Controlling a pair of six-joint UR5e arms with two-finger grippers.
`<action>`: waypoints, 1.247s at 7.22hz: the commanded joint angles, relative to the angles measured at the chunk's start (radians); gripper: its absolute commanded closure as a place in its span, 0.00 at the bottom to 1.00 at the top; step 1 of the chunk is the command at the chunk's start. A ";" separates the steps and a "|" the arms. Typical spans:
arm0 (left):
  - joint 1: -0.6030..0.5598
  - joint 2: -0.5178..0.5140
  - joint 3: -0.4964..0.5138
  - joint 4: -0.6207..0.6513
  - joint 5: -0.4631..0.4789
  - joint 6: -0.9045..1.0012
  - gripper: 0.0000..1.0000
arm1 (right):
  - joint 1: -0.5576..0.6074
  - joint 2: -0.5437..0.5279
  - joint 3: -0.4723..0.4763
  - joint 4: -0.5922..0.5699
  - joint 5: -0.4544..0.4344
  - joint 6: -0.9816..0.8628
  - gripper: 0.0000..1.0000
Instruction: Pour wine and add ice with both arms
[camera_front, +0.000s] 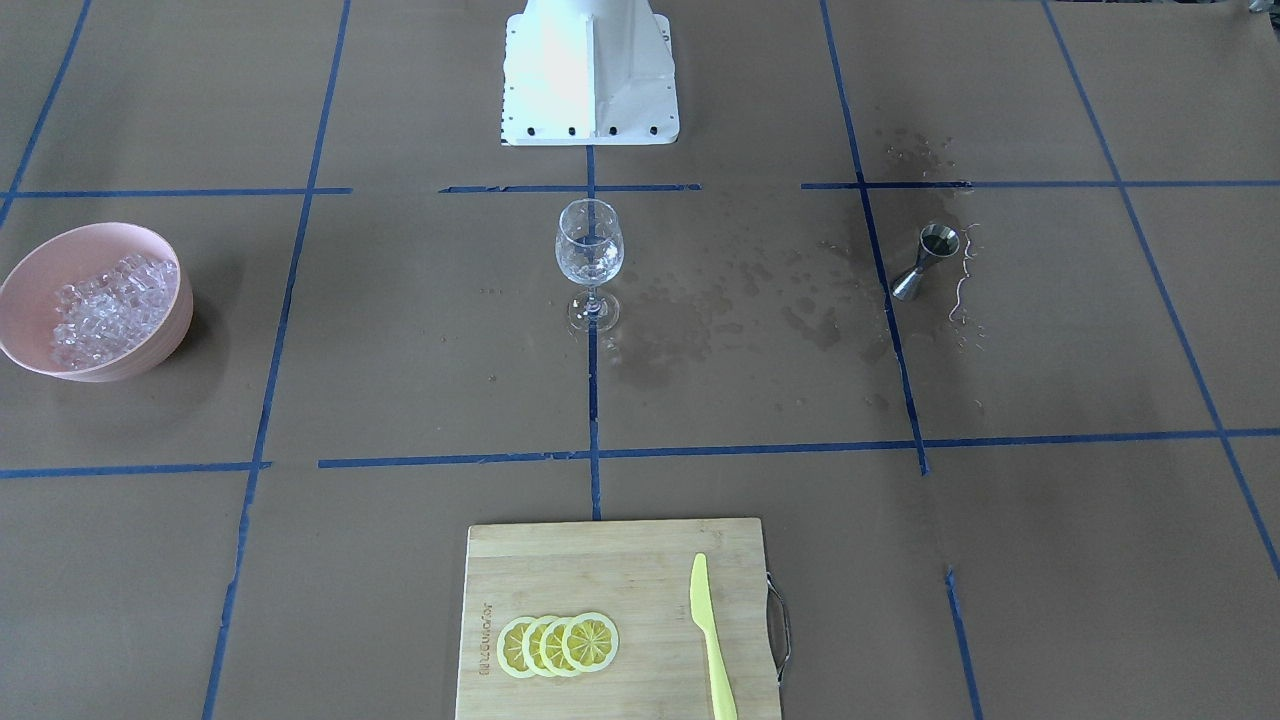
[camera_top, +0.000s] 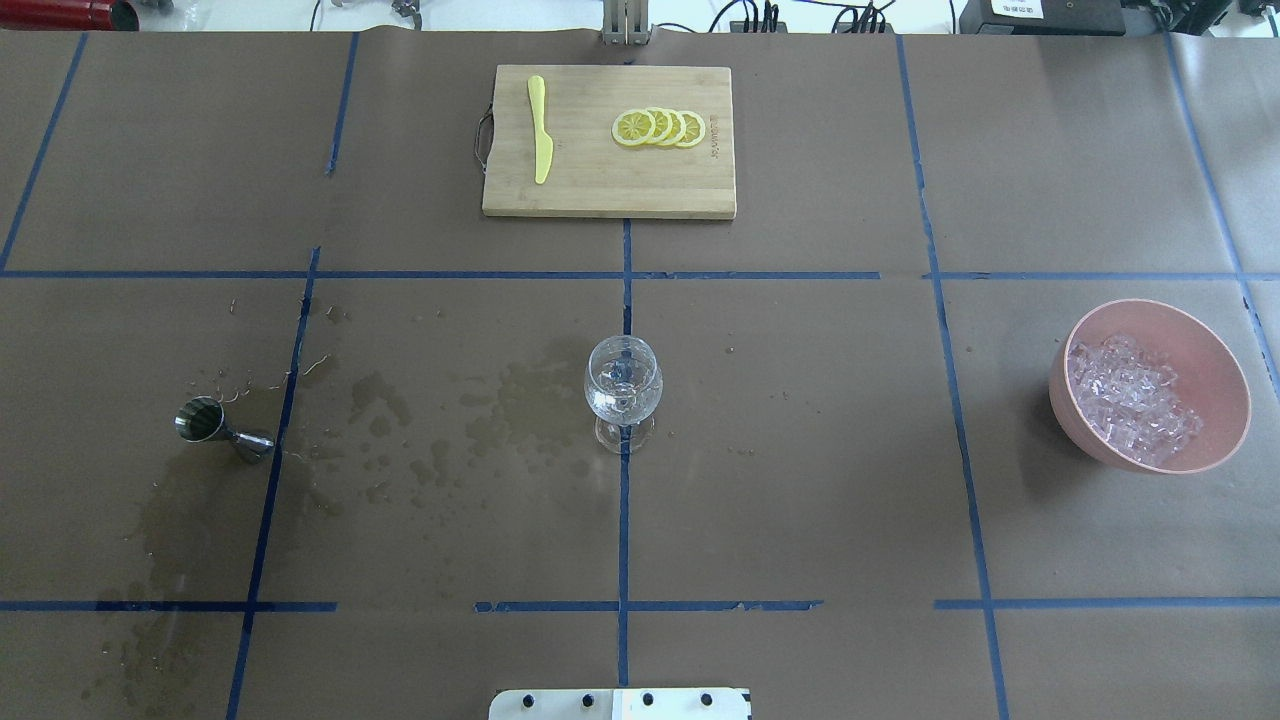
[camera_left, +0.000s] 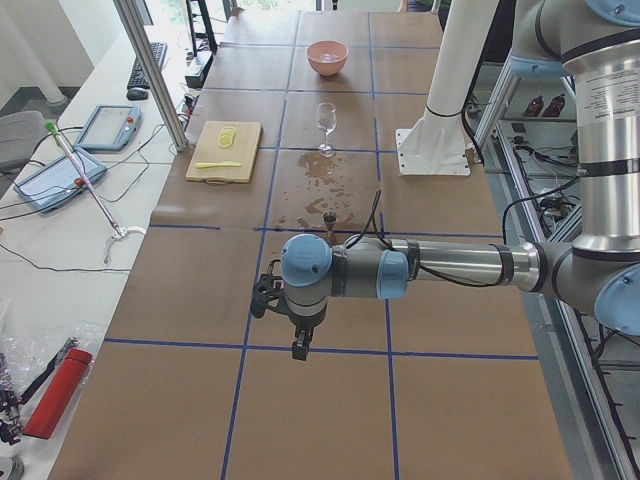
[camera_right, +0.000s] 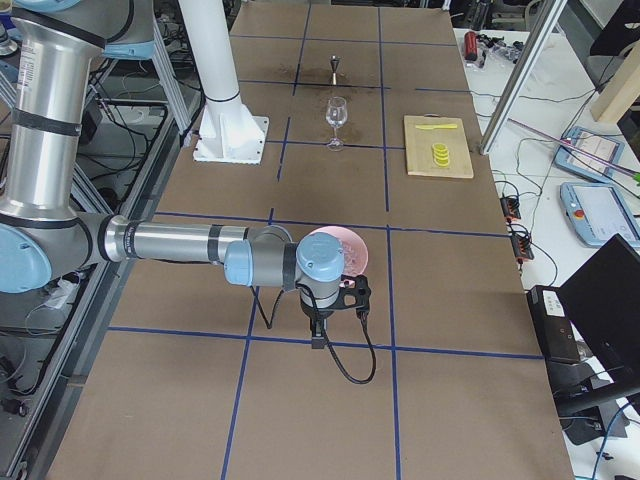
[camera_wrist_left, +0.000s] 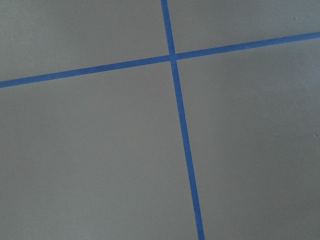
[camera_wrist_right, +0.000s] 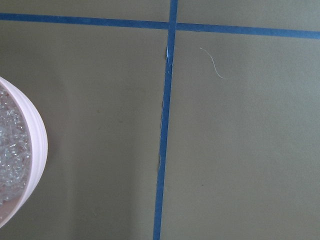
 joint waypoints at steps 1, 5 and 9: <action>0.000 -0.001 0.000 -0.001 0.002 0.003 0.00 | 0.000 0.000 0.000 0.000 0.002 0.000 0.00; 0.000 -0.006 -0.017 -0.006 0.000 0.005 0.00 | 0.000 0.006 0.075 0.002 0.006 0.008 0.00; -0.003 -0.020 -0.008 -0.405 -0.015 0.003 0.00 | 0.012 0.040 0.169 0.000 0.001 0.015 0.00</action>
